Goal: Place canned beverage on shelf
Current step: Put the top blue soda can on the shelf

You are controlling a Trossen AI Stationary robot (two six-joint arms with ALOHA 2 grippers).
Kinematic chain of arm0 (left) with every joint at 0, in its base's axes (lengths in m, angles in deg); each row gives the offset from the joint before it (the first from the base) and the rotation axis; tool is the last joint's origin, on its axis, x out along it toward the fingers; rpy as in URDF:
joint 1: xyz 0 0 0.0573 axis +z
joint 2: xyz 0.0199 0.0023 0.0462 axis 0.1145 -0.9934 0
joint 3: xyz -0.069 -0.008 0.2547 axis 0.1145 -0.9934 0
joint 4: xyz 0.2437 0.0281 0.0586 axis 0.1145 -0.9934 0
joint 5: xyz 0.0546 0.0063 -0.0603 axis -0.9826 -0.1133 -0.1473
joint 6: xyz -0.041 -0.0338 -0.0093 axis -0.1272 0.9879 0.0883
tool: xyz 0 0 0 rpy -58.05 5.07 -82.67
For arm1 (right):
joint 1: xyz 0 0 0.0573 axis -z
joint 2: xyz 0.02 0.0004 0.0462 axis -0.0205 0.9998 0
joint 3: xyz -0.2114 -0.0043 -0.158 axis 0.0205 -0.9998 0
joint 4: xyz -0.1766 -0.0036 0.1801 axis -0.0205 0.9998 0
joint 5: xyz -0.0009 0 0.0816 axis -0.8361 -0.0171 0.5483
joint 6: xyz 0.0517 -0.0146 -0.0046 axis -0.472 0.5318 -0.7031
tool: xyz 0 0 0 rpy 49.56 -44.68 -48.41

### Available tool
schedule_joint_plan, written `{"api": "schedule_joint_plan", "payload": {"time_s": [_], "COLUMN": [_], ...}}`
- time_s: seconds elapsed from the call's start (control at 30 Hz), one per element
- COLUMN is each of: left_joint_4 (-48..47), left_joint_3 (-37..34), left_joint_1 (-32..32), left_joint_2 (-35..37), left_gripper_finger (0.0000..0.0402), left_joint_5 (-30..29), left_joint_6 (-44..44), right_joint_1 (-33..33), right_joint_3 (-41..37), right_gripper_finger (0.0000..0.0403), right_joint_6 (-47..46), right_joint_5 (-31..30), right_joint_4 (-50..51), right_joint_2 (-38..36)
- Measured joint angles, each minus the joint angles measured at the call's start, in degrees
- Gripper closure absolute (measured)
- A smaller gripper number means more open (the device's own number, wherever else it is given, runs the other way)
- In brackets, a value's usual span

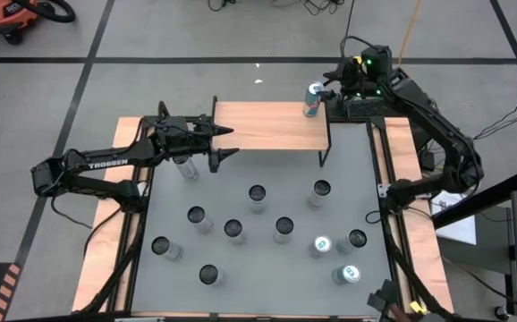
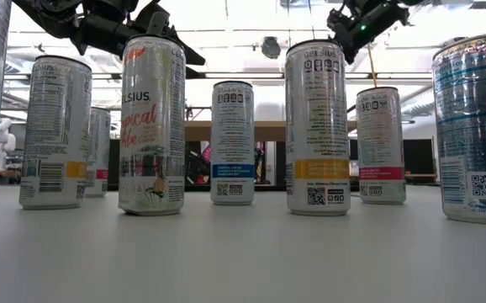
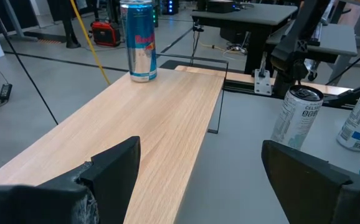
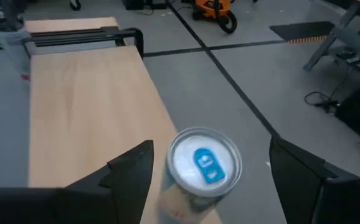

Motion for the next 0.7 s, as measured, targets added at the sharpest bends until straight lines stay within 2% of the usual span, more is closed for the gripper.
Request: {"api": "schedule_joint_plan", "payload": {"time_s": [0.13,0.37,0.53,0.7], "left_joint_4": [0.0,0.0,0.0,0.0], "left_joint_3": [0.0,0.0,0.0,0.0], "left_joint_1": [0.0,0.0,0.0,0.0], "left_joint_2": [0.0,0.0,0.0,0.0], "left_gripper_finger": [0.0072,0.0072,0.0072,0.0072], "left_joint_5": [0.0,0.0,0.0,0.0], "left_joint_6": [-0.2,-1.4,-1.4,-1.4], "right_joint_1": [-1.1,-3.9,-5.4,-5.5], "right_joint_3": [-0.5,-7.6,-13.5,-18.6], "right_gripper_finger": [0.0149,0.0149,0.0149,0.0149], "right_joint_6": [-0.1,-0.1,-0.1,-0.2], "right_joint_5": [3.3,4.2,1.1,1.3], "right_joint_4": [4.7,4.4,0.1,-6.7], "right_joint_2": [-1.7,-4.4,-5.0,-5.0]}}
